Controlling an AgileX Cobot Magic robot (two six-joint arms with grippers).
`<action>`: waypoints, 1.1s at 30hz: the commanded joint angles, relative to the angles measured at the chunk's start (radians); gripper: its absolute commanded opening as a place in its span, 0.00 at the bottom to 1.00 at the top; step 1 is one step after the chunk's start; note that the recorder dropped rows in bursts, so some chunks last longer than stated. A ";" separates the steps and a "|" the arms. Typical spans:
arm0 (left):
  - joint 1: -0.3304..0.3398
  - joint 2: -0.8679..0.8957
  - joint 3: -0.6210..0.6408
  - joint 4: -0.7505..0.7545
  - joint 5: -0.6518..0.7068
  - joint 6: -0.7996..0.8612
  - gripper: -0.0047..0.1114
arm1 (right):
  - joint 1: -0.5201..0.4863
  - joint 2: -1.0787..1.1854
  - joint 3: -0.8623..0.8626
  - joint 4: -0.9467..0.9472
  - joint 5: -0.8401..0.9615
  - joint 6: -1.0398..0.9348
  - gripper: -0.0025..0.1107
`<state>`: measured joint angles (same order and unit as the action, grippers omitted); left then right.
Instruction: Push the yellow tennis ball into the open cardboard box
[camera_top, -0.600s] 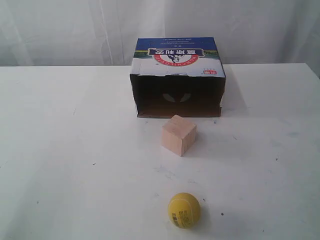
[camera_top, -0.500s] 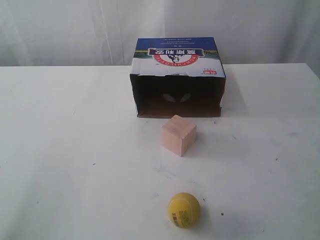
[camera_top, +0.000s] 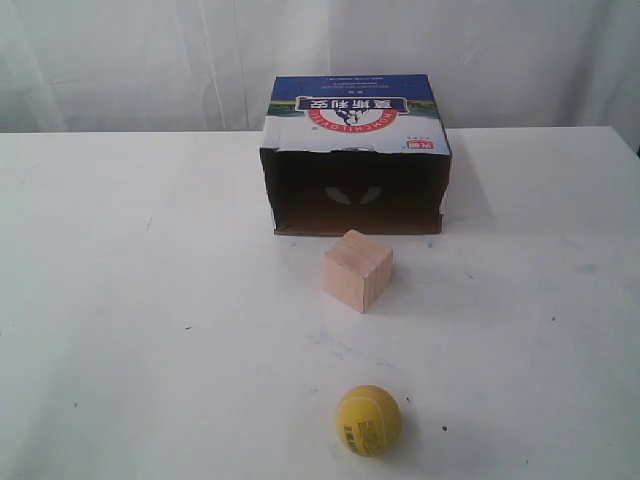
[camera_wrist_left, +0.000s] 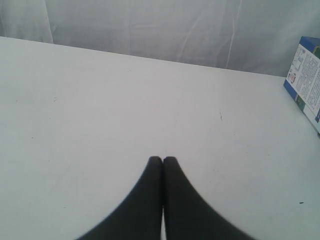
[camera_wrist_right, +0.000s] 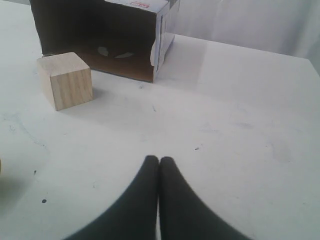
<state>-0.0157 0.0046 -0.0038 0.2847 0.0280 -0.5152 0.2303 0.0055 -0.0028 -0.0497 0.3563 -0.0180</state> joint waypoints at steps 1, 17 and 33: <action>0.003 -0.003 0.004 0.000 -0.006 -0.002 0.04 | -0.006 -0.006 0.003 -0.003 -0.013 -0.005 0.02; 0.003 -0.003 0.004 0.000 -0.006 -0.002 0.04 | -0.006 -0.006 -0.298 0.077 0.173 0.209 0.02; 0.003 -0.003 0.004 0.000 -0.006 -0.002 0.04 | -0.006 0.023 -0.484 0.294 0.330 0.136 0.02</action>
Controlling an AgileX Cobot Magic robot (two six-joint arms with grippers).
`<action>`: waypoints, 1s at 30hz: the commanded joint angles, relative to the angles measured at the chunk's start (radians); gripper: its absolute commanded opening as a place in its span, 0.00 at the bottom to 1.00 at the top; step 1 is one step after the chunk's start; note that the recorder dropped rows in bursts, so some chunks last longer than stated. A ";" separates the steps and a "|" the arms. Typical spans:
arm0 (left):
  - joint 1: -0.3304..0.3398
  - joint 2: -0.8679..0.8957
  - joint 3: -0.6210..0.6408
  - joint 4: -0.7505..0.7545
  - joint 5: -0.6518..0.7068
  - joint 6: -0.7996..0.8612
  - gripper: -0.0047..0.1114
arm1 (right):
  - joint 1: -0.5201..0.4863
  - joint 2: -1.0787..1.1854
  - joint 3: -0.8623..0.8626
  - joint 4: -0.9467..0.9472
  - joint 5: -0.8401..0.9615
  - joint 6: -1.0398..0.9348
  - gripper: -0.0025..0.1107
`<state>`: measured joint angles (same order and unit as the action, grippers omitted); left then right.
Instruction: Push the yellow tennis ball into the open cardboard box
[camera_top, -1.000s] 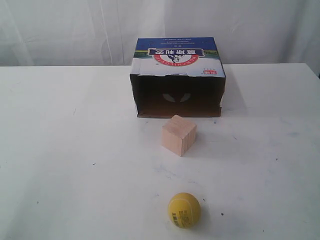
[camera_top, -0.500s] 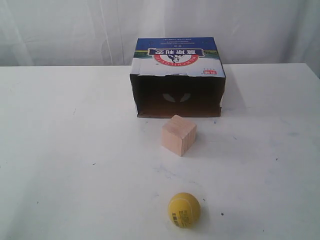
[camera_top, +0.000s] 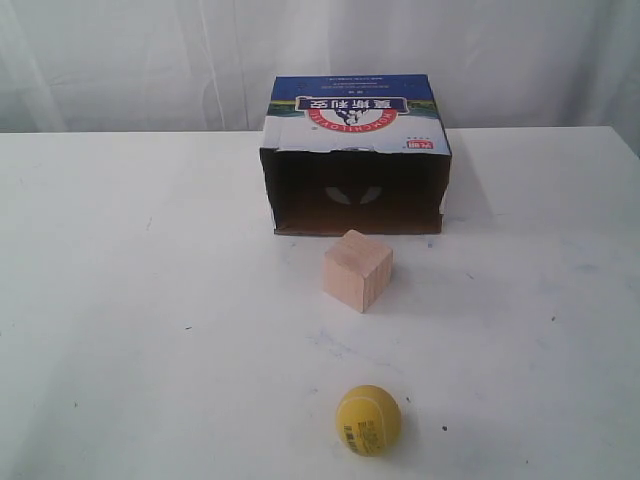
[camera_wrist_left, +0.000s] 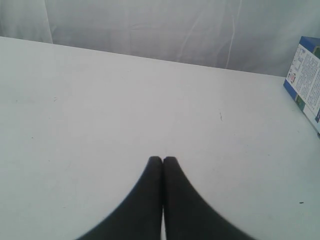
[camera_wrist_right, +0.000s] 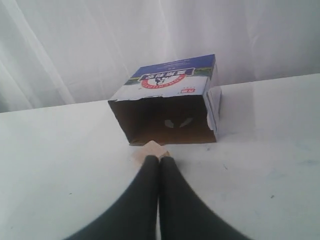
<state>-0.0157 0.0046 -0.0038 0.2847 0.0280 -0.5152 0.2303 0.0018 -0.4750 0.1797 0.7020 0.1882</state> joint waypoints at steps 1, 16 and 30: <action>0.003 -0.003 0.004 0.000 -0.006 -0.002 0.04 | -0.006 0.064 -0.022 0.091 -0.016 -0.112 0.02; 0.003 -0.003 0.004 0.000 -0.006 -0.002 0.04 | 0.193 0.909 -0.289 0.245 0.087 -0.567 0.02; 0.003 -0.003 0.004 0.000 -0.006 -0.002 0.04 | 0.438 1.249 -0.292 0.251 -0.058 -0.552 0.02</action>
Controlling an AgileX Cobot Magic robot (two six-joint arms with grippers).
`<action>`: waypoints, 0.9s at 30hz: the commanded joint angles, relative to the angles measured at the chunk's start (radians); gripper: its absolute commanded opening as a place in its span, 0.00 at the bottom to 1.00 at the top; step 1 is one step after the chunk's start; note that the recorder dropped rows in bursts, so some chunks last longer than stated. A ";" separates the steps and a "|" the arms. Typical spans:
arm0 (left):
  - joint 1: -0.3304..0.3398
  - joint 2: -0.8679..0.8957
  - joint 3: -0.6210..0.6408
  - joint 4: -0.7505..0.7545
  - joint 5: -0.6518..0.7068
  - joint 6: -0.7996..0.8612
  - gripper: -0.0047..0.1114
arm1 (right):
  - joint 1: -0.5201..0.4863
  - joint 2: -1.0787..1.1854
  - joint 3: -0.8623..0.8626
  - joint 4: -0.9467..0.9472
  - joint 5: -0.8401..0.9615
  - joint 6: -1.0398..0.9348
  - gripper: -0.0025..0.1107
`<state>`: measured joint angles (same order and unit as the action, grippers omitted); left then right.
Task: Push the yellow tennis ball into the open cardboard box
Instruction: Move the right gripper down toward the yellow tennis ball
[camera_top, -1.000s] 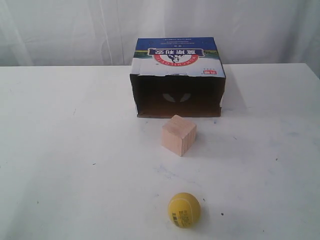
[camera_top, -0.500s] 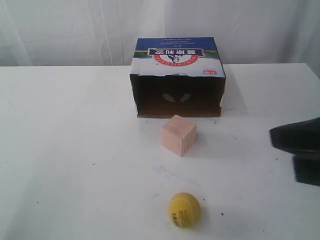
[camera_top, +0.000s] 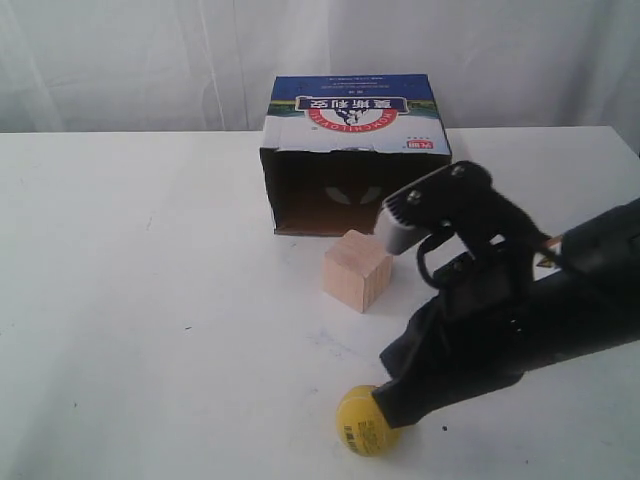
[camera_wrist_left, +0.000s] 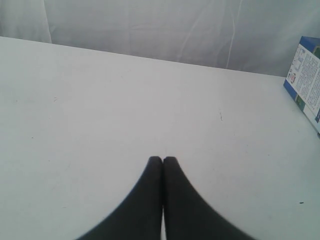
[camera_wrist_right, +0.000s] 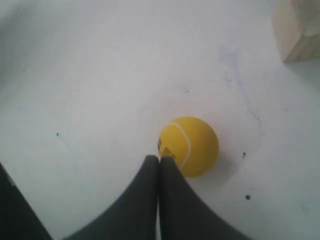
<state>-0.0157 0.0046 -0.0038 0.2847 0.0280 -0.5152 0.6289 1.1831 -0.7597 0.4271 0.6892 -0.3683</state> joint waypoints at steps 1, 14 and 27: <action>0.003 -0.003 0.004 0.000 -0.006 -0.002 0.04 | 0.044 0.084 -0.008 0.003 -0.057 0.005 0.02; 0.003 -0.003 0.004 0.000 -0.006 -0.002 0.04 | 0.050 0.244 0.020 0.003 -0.166 0.009 0.02; 0.003 -0.003 0.004 0.000 -0.006 -0.002 0.04 | 0.050 0.299 0.073 0.003 -0.243 0.019 0.02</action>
<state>-0.0157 0.0046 -0.0038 0.2847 0.0280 -0.5152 0.6785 1.4778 -0.7021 0.4289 0.4726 -0.3604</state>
